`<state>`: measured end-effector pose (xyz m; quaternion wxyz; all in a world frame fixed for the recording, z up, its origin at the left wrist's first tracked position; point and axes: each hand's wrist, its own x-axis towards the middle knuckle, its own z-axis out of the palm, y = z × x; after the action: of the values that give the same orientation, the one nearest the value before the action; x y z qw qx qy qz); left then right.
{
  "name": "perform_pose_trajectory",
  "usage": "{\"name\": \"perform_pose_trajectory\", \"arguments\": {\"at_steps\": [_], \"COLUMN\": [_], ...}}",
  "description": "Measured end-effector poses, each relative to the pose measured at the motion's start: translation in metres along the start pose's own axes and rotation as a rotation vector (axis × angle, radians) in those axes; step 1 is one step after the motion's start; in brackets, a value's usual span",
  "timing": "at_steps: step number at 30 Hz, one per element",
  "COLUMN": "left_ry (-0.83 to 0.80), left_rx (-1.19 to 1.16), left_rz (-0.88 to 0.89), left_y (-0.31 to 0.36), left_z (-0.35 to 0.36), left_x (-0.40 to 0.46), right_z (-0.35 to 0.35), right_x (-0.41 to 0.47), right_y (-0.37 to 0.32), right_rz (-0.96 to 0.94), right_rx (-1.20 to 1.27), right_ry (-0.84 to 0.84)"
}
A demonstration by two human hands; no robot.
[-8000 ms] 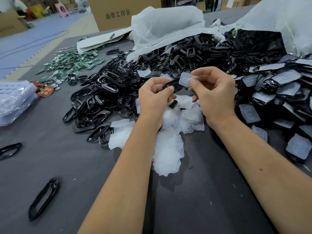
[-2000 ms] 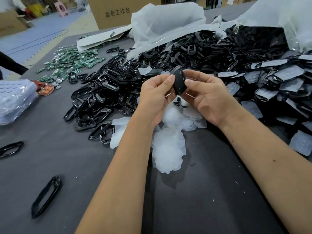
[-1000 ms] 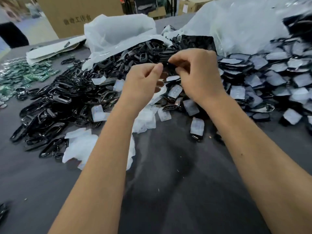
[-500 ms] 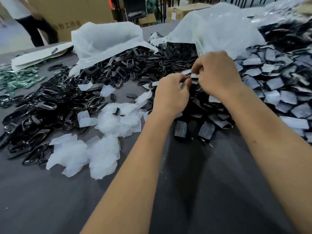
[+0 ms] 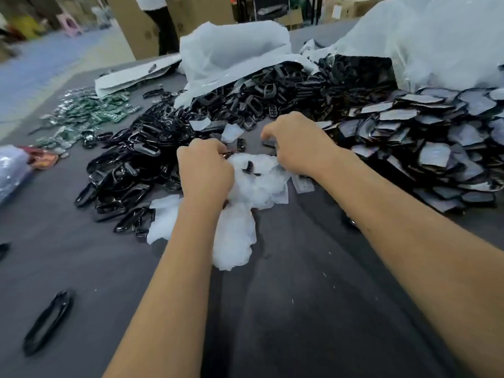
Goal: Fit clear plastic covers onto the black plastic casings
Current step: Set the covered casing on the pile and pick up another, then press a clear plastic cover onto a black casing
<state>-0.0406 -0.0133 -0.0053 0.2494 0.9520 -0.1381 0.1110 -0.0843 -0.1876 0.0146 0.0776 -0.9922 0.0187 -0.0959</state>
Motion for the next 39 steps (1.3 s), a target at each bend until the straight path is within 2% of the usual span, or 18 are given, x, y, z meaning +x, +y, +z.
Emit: {"name": "perform_pose_trajectory", "arguments": {"at_steps": [4,8,12,14,17,21,23,25,26,31,39], "left_ry": [-0.074,0.021,0.038,0.075,0.195,0.305,0.256,0.126,0.076,-0.045,-0.345], "left_rx": [0.049,0.037,-0.045,-0.059,-0.086,-0.441,-0.681,-0.938,-0.993,-0.879,-0.788], "left_rz": [-0.029,-0.063,-0.077,-0.079,0.004,0.013,-0.038,-0.093,-0.111,-0.125,0.063], "left_y": [-0.023,-0.024,-0.025,-0.024,-0.019,-0.004,-0.001,0.001,0.002,0.004,-0.012], "left_z": [0.004,0.01,0.007,0.007,0.008,0.008,0.01,0.013,0.014,0.018,0.011], "left_x": [0.007,0.011,0.013,0.014,0.016,0.013,0.01,0.008,0.007,0.007,0.01], "right_z": [0.02,0.032,0.028,0.027,0.026,0.029,0.035,0.042,0.046,0.05,0.041], "right_x": [0.017,0.021,0.022,0.019,0.011,-0.006,-0.013,-0.018,-0.02,-0.023,-0.022], "right_y": [-0.019,-0.026,-0.018,-0.013,-0.011,-0.017,-0.02,-0.02,-0.02,-0.017,-0.016], "right_rz": [-0.014,0.008,0.093,0.101,0.068,0.039,0.099,0.188,0.227,0.303,0.343], "right_rx": [-0.041,0.001,0.162,0.216,0.329,0.656,0.844,1.031,1.118,1.499,1.809], "right_ry": [-0.131,0.006,0.072,0.154,0.37,0.586,0.605,0.584,0.573,0.478,0.356]}}
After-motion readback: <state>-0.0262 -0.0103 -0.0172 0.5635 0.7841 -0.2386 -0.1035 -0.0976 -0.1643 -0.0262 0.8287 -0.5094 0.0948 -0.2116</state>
